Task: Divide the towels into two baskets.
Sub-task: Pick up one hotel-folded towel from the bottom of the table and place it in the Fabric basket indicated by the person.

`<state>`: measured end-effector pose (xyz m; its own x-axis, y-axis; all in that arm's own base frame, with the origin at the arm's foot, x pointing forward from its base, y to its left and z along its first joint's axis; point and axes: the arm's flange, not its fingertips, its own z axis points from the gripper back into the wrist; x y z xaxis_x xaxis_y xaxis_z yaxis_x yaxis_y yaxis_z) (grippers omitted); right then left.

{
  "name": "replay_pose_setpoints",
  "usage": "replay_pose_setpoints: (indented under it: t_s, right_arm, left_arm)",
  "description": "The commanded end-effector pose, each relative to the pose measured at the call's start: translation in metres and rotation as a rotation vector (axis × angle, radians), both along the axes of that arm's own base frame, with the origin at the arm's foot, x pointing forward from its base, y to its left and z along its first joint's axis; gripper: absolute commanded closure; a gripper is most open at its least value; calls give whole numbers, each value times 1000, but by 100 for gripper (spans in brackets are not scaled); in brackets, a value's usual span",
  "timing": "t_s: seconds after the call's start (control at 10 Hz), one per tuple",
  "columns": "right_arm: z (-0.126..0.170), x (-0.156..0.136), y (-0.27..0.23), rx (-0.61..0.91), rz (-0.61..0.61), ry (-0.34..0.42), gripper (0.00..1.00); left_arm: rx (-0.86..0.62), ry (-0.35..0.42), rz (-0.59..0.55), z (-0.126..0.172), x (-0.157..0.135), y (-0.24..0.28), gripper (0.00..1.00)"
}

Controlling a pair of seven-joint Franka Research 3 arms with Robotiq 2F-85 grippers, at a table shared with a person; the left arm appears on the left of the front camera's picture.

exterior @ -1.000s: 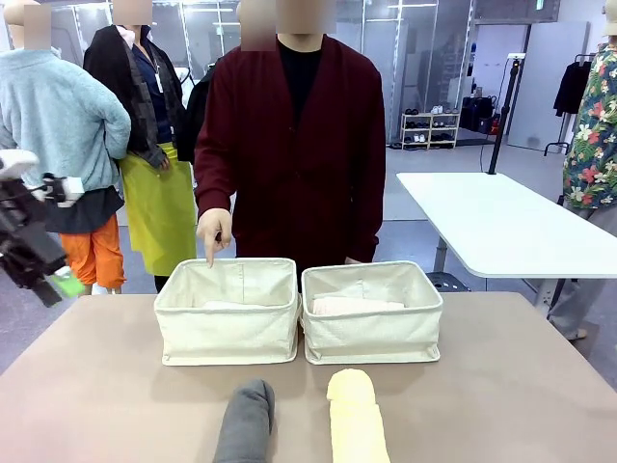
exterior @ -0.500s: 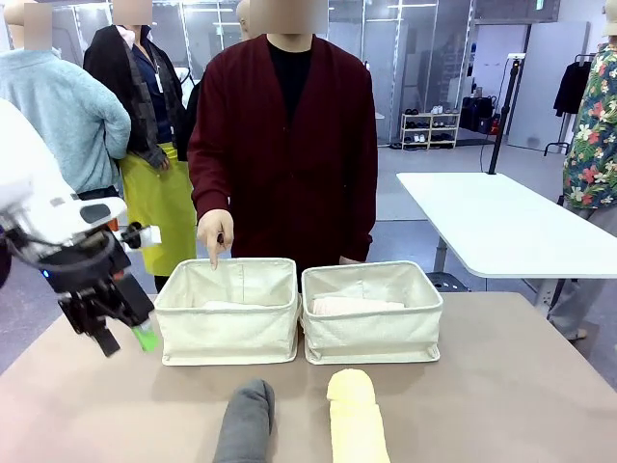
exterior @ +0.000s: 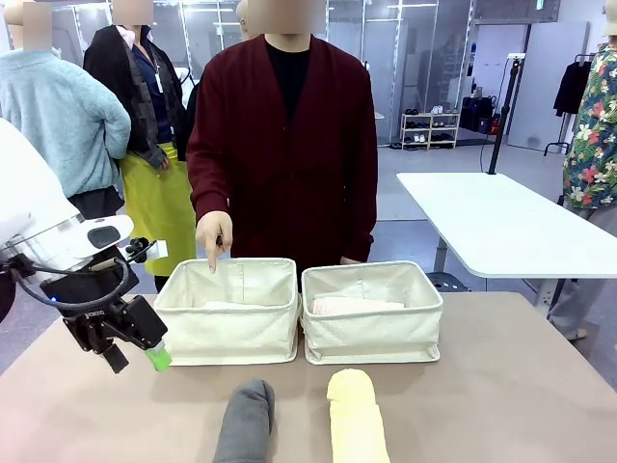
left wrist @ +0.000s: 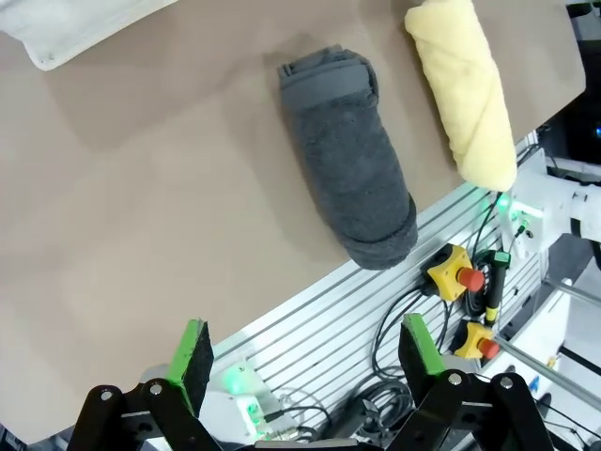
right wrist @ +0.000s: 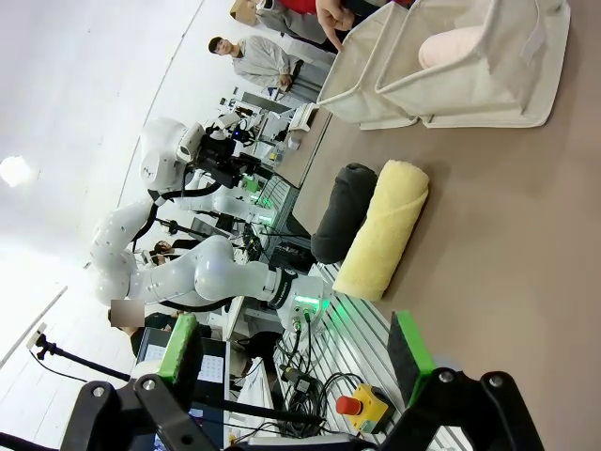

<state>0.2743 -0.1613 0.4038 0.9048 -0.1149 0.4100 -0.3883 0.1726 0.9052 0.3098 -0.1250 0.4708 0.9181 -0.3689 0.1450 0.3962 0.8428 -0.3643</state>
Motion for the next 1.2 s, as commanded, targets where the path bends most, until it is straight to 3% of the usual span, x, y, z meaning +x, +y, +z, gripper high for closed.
replay_pose_setpoints:
  t_s: [0.0, 0.4, 1.1]
  right_arm:
    - [-1, -7, 1, -1, 7, -12, 0]
    - [-1, -7, 1, -1, 7, -12, 0]
    - [-1, -7, 1, -1, 7, -12, 0]
  left_arm:
    - [-4, -10, -1, 3, -4, -2, 0]
    - [27, 144, 36, -52, 7, -73, 0]
    - [-5, 174, 112, -123, 0, -133, 0]
